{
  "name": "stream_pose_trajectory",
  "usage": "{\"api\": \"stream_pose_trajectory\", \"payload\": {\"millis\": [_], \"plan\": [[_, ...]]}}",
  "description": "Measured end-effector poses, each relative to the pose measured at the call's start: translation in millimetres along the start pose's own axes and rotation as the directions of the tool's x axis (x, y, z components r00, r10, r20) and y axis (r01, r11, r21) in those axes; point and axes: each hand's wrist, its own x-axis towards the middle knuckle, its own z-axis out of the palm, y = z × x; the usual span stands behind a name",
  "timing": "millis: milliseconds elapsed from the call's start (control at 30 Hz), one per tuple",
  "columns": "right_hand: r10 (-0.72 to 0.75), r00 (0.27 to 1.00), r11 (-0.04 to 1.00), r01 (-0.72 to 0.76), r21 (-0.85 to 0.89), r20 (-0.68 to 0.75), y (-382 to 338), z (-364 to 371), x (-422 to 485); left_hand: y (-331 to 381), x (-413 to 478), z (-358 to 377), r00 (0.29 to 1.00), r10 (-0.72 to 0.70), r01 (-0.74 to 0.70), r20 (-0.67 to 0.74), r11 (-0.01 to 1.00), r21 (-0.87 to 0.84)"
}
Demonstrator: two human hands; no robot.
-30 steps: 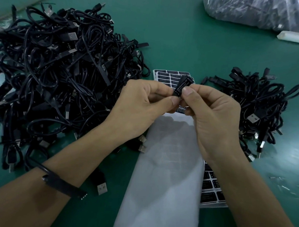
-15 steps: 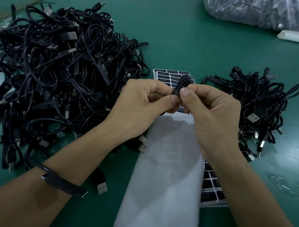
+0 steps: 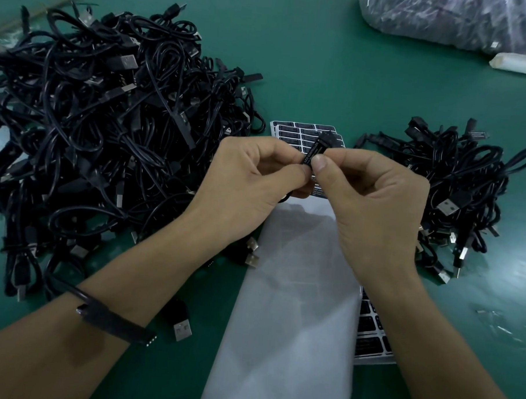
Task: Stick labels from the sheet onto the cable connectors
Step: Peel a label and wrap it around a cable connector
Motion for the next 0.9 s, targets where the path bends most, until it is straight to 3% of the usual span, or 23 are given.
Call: {"api": "stream_pose_trajectory", "payload": {"millis": [333,733,900], "plan": [[-0.004,0.997,0.994,-0.004,-0.112,-0.072,-2.0,1.6,-1.7,-1.3,-0.3,0.3,1.000,0.016,-0.016,0.013,1.000,0.000],[0.085,0.993,0.995,-0.090,-0.052,-0.085,-5.8,1.7,-1.2,-0.6,-1.7,2.9,1.000,0.004,-0.004,-0.007,1.000,0.016],[0.186,0.979,0.982,-0.184,0.030,-0.087,-3.4,1.2,0.2,-1.0,-1.9,2.6,1.000,-0.004,0.004,-0.015,1.000,0.028]]}}
